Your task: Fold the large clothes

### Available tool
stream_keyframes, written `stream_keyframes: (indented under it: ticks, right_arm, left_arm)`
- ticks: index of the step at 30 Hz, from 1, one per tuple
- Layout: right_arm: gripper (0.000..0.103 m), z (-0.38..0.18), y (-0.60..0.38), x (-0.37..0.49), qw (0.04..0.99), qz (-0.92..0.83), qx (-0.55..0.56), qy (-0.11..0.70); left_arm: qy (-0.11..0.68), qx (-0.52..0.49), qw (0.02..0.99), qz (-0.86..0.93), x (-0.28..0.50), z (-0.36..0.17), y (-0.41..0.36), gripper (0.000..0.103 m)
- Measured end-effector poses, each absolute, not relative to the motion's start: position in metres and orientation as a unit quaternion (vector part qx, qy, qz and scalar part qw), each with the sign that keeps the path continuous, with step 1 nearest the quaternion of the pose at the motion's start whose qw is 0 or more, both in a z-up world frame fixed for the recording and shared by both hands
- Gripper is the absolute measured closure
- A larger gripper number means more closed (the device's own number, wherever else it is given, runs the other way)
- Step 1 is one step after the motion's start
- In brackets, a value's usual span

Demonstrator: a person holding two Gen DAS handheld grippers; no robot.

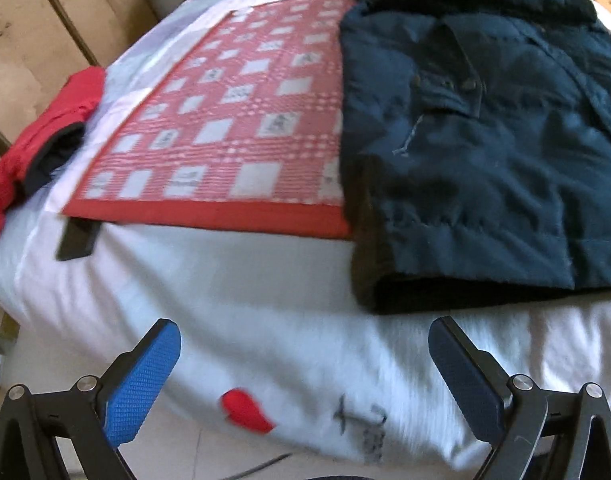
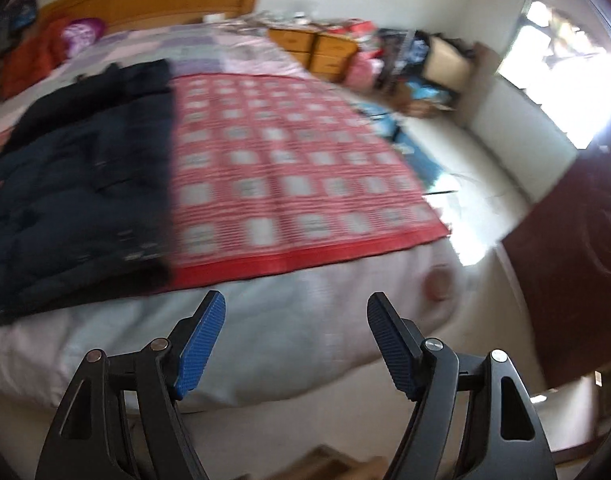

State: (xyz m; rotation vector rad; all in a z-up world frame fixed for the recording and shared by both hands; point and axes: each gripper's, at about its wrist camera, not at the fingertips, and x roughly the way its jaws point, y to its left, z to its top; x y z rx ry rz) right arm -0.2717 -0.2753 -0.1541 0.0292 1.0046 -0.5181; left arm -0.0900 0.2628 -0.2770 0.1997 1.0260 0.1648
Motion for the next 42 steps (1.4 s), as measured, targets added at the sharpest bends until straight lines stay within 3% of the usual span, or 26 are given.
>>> stream_keyframes:
  ticks: [13, 15, 20, 27, 34, 37, 39, 42]
  right_arm:
    - [0.026, -0.204, -0.218, -0.233, 0.851, -0.182, -0.023, 0.492]
    - [0.026, -0.216, -0.218, -0.227, 0.85, -0.186, -0.021, 0.493]
    - [0.026, -0.248, -0.227, -0.212, 0.84, -0.206, -0.011, 0.502]
    - [0.026, -0.259, -0.235, -0.189, 0.854, -0.204, -0.006, 0.479]
    - [0.026, -0.28, -0.253, -0.161, 0.847, -0.205, -0.01, 0.491]
    - [0.026, -0.278, -0.266, -0.152, 0.85, -0.215, 0.021, 0.481]
    - [0.028, -0.275, -0.263, -0.145, 0.857, -0.199, 0.025, 0.474]
    - [0.044, -0.28, -0.251, -0.129, 0.863, -0.152, 0.0, 0.482]
  left_arm:
    - [0.446, 0.113, 0.881, 0.107, -0.038, -0.302, 0.26, 0.002]
    - [0.44, 0.11, 0.886, 0.099, -0.03, -0.299, 0.255, 0.005]
    - [0.449, 0.116, 0.883, 0.076, -0.019, -0.304, 0.245, 0.029]
    - [0.451, 0.117, 0.881, 0.08, -0.026, -0.306, 0.242, 0.031]
    - [0.456, 0.115, 0.88, 0.067, -0.024, -0.307, 0.237, 0.049]
    - [0.455, 0.106, 0.881, 0.069, -0.024, -0.309, 0.238, 0.05]
    - [0.455, 0.098, 0.882, 0.069, -0.025, -0.311, 0.239, 0.05]
    - [0.452, 0.089, 0.885, 0.068, -0.027, -0.314, 0.241, 0.051]
